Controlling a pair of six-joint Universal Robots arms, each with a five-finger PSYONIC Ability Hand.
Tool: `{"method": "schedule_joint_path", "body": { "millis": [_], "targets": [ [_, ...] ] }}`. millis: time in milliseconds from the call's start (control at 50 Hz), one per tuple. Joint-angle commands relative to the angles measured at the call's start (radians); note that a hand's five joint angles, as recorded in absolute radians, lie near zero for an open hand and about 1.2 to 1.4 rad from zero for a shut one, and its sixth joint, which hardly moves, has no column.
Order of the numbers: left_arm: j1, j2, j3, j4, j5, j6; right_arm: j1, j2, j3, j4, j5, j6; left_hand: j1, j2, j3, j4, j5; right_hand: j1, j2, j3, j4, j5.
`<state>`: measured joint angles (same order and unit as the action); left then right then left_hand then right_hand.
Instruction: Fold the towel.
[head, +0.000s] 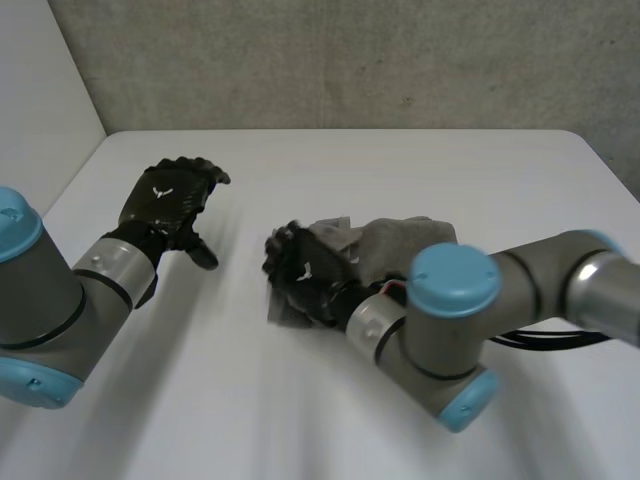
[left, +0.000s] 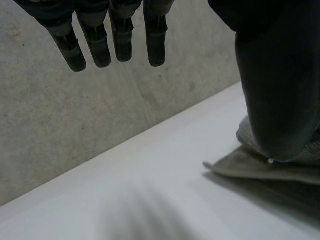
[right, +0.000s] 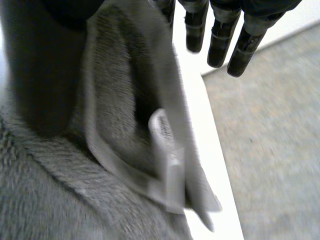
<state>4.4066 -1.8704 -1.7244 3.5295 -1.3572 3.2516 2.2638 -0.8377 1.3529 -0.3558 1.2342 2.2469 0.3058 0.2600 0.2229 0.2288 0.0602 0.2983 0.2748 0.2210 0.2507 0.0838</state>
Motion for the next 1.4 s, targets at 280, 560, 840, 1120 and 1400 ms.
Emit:
{"method": "schedule_joint_path", "body": {
  "millis": [280,560,840,1120,1400],
  "targets": [
    [-0.213,-0.084,0.201,-0.011,-0.002,-0.199,-0.380,-0.501,0.413,0.107,-0.002,0.565,-0.086,-0.041,-0.048,-0.054,-0.015,-0.124,-0.100,-0.046,-0.076,-0.084],
    [-0.345,-0.329,0.335,-0.014,-0.029,-0.199,-0.477,-0.350,0.451,0.172,0.007,0.554,-0.069,-0.023,-0.048,-0.054,0.002,-0.124,-0.100,-0.046,-0.076,-0.084],
    [-0.355,-0.454,0.401,-0.021,-0.181,-0.171,-0.466,-0.278,0.442,0.063,-0.001,0.554,-0.045,0.000,-0.048,-0.054,0.026,0.300,0.323,-0.046,-0.076,0.339],
    [-0.332,-0.470,0.391,-0.021,-0.370,-0.067,-0.464,-0.271,0.453,0.023,-0.004,0.475,-0.045,0.000,-0.048,-0.054,0.026,1.098,1.121,-0.046,-0.076,1.138],
    [-0.303,-0.377,0.281,-0.021,-0.416,-0.065,-0.477,-0.333,0.499,0.112,-0.007,0.293,-0.051,-0.005,-0.048,-0.054,0.020,1.098,1.121,-0.046,-0.076,1.138]
  ]
}}
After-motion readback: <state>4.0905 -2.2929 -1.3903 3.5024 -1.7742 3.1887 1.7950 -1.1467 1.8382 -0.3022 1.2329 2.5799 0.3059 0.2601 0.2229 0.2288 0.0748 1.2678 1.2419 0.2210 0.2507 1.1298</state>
